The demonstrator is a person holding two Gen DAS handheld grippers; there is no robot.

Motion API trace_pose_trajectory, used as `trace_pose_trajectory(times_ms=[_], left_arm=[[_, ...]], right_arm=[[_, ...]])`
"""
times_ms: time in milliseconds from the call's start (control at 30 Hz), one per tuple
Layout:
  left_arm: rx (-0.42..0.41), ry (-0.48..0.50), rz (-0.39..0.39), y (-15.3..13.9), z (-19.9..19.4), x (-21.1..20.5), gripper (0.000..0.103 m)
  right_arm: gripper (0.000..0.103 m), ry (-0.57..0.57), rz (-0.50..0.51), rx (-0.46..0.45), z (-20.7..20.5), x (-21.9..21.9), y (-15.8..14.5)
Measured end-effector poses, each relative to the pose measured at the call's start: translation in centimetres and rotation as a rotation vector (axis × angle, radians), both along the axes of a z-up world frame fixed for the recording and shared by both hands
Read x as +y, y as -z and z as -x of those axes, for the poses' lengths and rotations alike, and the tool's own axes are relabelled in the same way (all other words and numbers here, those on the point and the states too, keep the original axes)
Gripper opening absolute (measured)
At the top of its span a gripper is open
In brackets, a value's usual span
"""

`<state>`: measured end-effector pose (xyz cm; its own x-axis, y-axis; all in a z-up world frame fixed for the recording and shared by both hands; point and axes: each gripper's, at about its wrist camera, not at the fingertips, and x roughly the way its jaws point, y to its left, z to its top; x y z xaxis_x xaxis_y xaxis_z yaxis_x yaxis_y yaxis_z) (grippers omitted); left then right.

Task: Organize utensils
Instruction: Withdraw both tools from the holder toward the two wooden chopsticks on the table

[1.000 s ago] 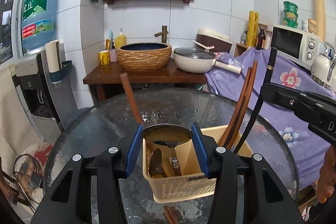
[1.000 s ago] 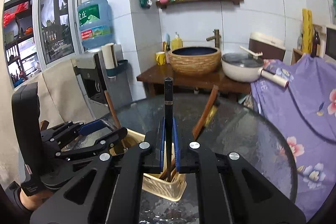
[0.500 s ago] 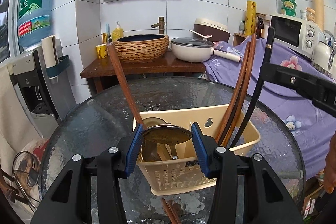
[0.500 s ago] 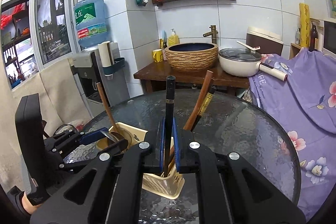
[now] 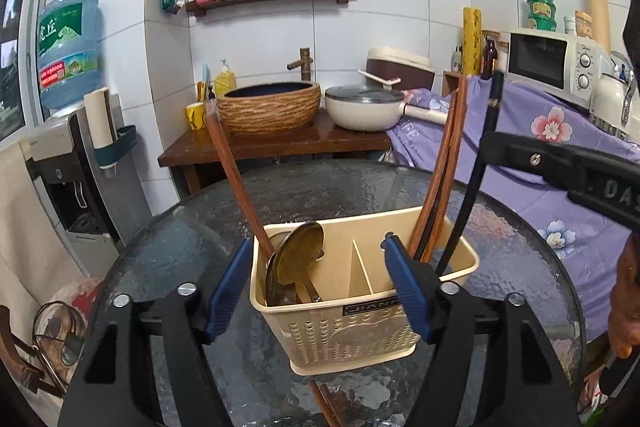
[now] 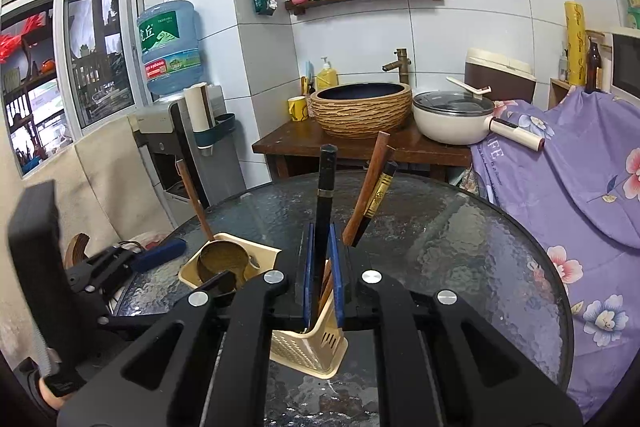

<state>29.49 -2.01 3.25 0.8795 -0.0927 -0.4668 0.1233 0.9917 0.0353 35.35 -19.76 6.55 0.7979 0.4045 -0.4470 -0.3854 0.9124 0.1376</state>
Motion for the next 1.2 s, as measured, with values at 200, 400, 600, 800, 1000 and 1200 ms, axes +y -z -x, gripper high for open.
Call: trace_pose_trajectory(times_ms=[200,400,600,800,1000,1200], left_arm=[[-0.061,-0.017,0.029,-0.8,3.4,0.9,0.091],[-0.050,-0.041,0.090,-0.1,5.9,2.5,0.096],[0.002,-0.063,0.084,1.4,7.4,3.8,0.096],[0.079,-0.088,0.130,3.8,8.6,5.6,0.096],[0.104,-0.144,0.148,5.8,9.9,6.7,0.096],[0.169,-0.205,0.163,7.6,10.3,8.1,0.096]], right_arm=[[0.061,0.022,-0.034,-0.050,1.5,-1.1,-0.3],[0.075,0.066,0.006,-0.116,3.9,-1.3,0.2],[0.078,0.093,-0.052,-0.105,6.6,-2.6,1.4],[0.078,-0.012,-0.022,-0.015,9.0,-0.8,4.4],[0.078,-0.105,0.050,0.096,9.9,2.3,9.1],[0.078,-0.117,0.125,0.235,9.5,4.0,14.1]])
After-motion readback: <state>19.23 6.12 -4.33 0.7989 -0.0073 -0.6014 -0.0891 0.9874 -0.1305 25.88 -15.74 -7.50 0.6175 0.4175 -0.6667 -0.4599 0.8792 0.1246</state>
